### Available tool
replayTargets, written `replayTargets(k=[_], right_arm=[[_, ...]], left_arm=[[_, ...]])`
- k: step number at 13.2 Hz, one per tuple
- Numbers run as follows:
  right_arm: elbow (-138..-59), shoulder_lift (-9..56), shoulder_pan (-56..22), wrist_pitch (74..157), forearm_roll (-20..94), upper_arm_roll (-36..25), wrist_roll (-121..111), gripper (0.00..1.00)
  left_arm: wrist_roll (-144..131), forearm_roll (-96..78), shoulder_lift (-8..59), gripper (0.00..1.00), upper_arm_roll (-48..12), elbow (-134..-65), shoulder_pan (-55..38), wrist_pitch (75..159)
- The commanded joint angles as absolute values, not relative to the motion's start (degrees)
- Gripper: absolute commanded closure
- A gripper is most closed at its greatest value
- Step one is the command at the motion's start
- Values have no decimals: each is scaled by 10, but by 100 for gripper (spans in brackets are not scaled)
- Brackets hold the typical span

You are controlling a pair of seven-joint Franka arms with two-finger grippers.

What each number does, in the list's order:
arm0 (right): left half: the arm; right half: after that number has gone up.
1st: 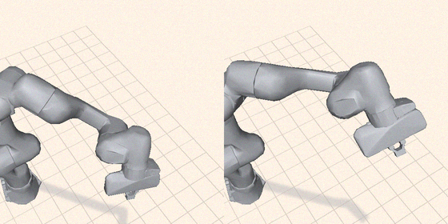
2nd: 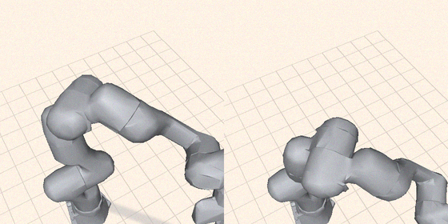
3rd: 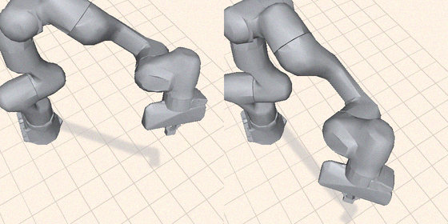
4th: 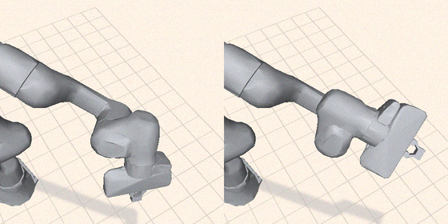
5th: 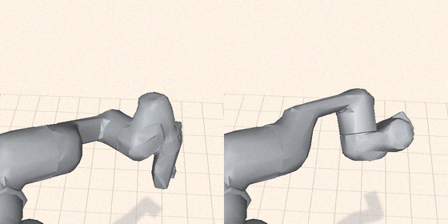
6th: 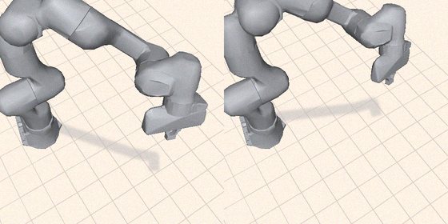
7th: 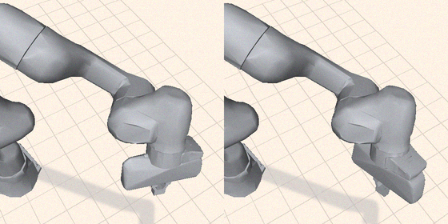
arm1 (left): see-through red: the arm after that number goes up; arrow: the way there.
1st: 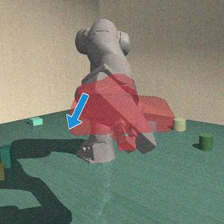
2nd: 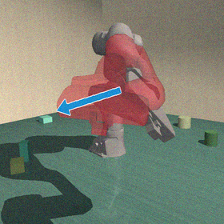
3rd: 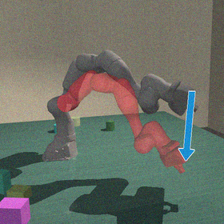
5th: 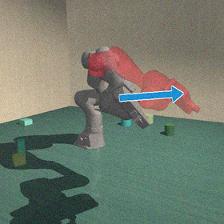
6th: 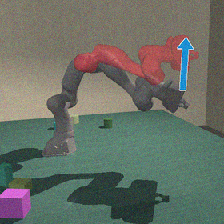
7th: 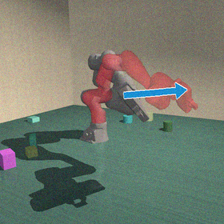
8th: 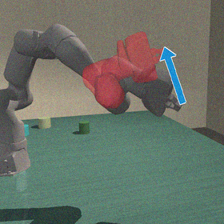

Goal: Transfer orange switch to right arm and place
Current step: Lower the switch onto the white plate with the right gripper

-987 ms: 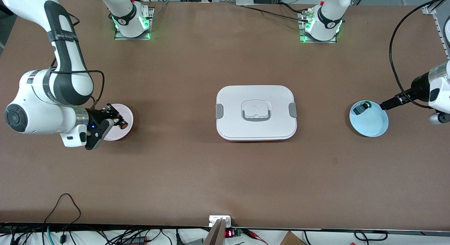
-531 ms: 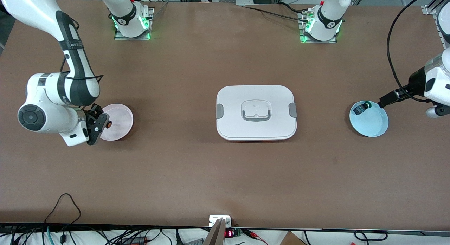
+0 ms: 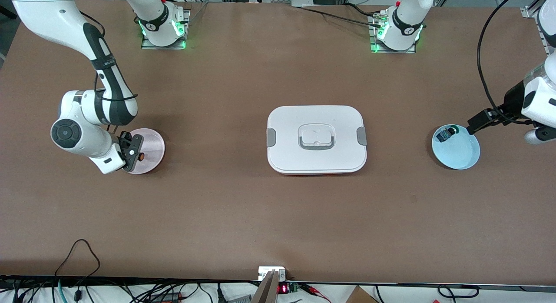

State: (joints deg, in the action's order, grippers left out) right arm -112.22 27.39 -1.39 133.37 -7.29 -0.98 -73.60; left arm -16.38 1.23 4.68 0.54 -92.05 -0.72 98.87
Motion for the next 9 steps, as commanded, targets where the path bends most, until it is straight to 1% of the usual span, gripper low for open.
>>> replayTargets(k=[1,5,9], right_arm=[[-1159,251,-7,1367,-83,-1,-754,84],[-1166,251,-10,1374,-83,0,-768,84],[-1186,252,-16,1385,-83,0,-775,82]], left_arm=[[-133,27,49,0,4,-879,-4,938],[-105,26,75,0,4,-855,-1,938],[-104,26,76,0,4,-853,0,938]])
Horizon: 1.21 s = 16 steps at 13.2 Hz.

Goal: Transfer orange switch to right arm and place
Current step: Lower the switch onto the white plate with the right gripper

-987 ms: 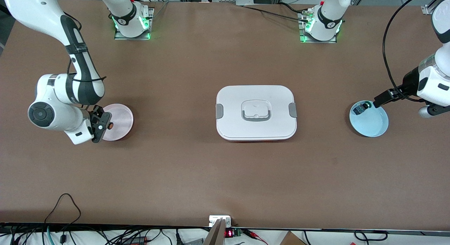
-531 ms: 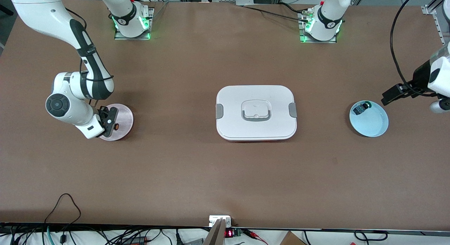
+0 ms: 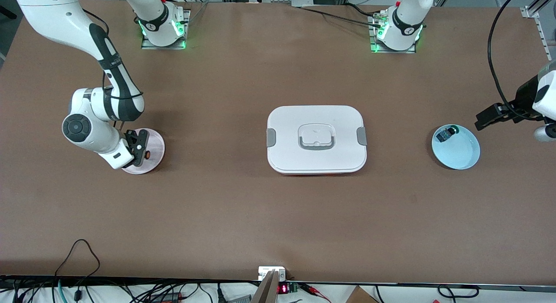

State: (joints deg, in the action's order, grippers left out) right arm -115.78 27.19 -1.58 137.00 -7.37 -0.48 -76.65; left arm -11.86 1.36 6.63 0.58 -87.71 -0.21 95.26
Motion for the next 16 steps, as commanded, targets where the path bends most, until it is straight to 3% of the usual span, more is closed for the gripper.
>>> replayTargets(k=[1,3,4,5,10,13,16], right_arm=[[-1193,252,-17,1388,-83,0,-775,82],[-1196,252,-16,1393,-83,0,-774,75],[-1196,252,-16,1392,-82,0,-765,44],[-1194,251,-15,1389,-74,0,-761,1],[-1162,222,-10,1351,-22,0,-664,0],[-1080,221,-11,1242,74,-1,-554,0],[-1034,214,-15,1170,78,-2,-397,0]], left_arm=[[-104,26,76,0,4,-853,0,938],[-104,26,76,0,5,-853,0,938],[-105,26,76,0,4,-853,-2,938],[-105,26,76,0,4,-853,-5,936],[-103,26,76,0,4,-853,-2,938],[-104,27,76,0,4,-853,-3,938],[-103,27,76,0,4,-853,-3,938]])
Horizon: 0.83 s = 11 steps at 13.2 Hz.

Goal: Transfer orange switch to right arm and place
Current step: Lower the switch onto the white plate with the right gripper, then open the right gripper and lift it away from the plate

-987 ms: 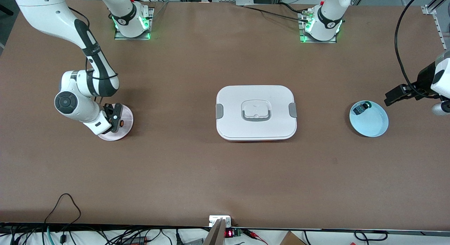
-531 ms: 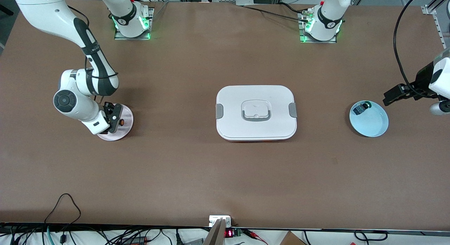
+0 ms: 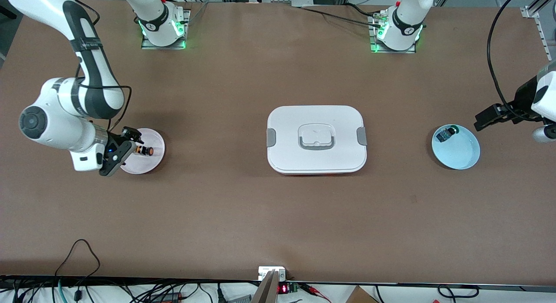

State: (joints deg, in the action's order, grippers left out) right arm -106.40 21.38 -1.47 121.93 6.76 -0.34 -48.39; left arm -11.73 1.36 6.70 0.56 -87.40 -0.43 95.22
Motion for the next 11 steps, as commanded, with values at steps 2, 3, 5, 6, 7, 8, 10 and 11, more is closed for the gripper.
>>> replayTargets(k=[2,3,5,6,7,8,10,11], right_arm=[[-1005,204,-18,1094,79,-1,-242,0],[-985,193,-18,1048,81,-1,-151,0],[-930,188,-22,949,80,-1,-13,0],[-908,187,-30,914,77,-1,22,0],[-892,184,-34,891,67,-1,39,0],[-879,177,-37,885,44,-1,38,0],[-874,152,-38,885,-21,-1,33,0],[-870,140,-37,891,-36,-3,20,0]], left_arm=[[-104,27,76,0,4,-853,-5,938],[-104,27,76,0,4,-853,-6,938],[-103,27,76,0,4,-853,-4,937],[-104,27,76,0,4,-853,-5,934],[-96,27,76,0,4,-854,-6,933],[-87,26,76,0,4,-854,-4,933],[-80,26,76,0,4,-854,-4,918],[-80,26,76,0,4,-854,-4,916]])
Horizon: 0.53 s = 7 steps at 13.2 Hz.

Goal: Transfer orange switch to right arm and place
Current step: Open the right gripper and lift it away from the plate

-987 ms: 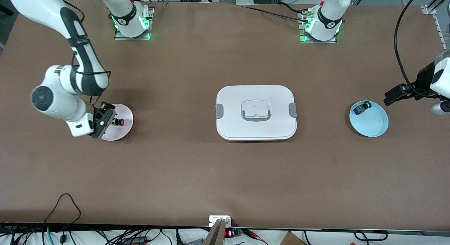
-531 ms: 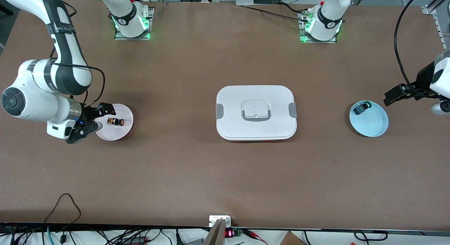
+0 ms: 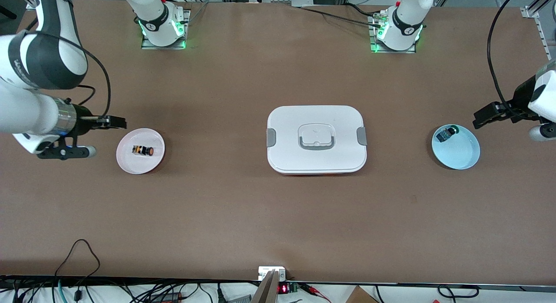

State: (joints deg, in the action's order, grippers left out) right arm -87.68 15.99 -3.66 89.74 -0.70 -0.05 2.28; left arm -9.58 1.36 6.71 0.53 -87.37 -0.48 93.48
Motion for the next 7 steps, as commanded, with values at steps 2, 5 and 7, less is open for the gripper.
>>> replayTargets(k=[2,5,7], right_arm=[[-820,134,-33,883,-56,-6,-12,0],[-801,117,-5,880,-54,-8,-3,0],[-818,106,18,879,-49,-10,-3,0]], left_arm=[[-80,26,76,0,4,-854,-4,916],[-81,26,76,0,3,-854,-4,916],[-81,26,76,0,4,-854,-4,915]])
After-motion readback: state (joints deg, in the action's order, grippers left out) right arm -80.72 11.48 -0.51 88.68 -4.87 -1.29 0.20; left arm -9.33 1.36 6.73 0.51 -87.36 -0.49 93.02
